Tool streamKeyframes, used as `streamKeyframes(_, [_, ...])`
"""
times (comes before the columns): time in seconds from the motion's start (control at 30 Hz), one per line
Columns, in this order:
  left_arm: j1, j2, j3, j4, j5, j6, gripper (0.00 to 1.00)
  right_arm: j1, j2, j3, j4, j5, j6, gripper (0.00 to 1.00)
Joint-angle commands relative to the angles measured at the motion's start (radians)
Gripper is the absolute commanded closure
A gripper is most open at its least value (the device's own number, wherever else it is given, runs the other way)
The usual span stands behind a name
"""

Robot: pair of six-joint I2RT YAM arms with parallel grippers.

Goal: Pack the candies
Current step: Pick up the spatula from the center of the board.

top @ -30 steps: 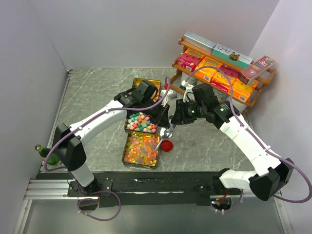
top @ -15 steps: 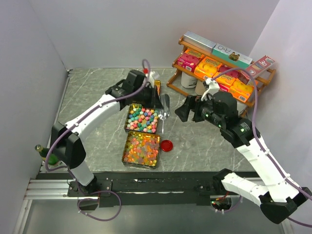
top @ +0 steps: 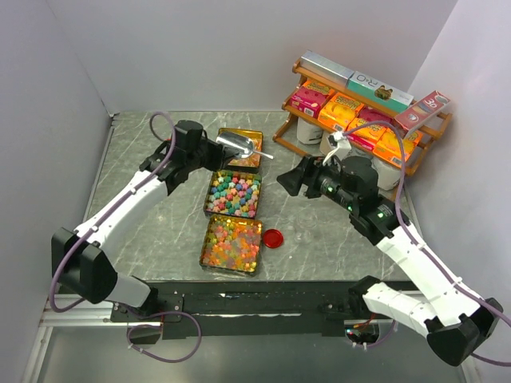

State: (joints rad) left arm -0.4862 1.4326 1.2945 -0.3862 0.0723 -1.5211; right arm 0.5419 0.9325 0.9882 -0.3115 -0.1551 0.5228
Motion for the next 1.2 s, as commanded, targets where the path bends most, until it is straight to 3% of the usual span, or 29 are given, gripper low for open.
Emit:
streamKeyframes(0.0, [-0.006, -0.055, 0.023, -0.006, -0.032, -0.289, 0.99, 0.067, 0.009, 0.012, 0.172, -0.003, 0.013, 0.15])
streamKeyframes(0.3, [-0.006, -0.100, 0.014, -0.063, 0.004, -0.422, 0.99, 0.210, 0.109, -0.006, 0.429, 0.259, -0.032, 0.13])
streamKeyframes(0.5, [-0.014, -0.132, -0.018, -0.040, 0.052, -0.450, 0.99, 0.251, 0.224, 0.018, 0.558, 0.364, -0.021, 0.16])
streamKeyframes(0.6, [-0.014, -0.149, -0.043, -0.025, 0.058, -0.467, 0.99, 0.285, 0.279, 0.067, 0.607, 0.413, -0.094, 0.21])
streamKeyframes(1.17, [-0.017, -0.166, -0.098, 0.012, 0.095, -0.491, 0.99, 0.305, 0.370, 0.121, 0.686, 0.555, -0.098, 0.29])
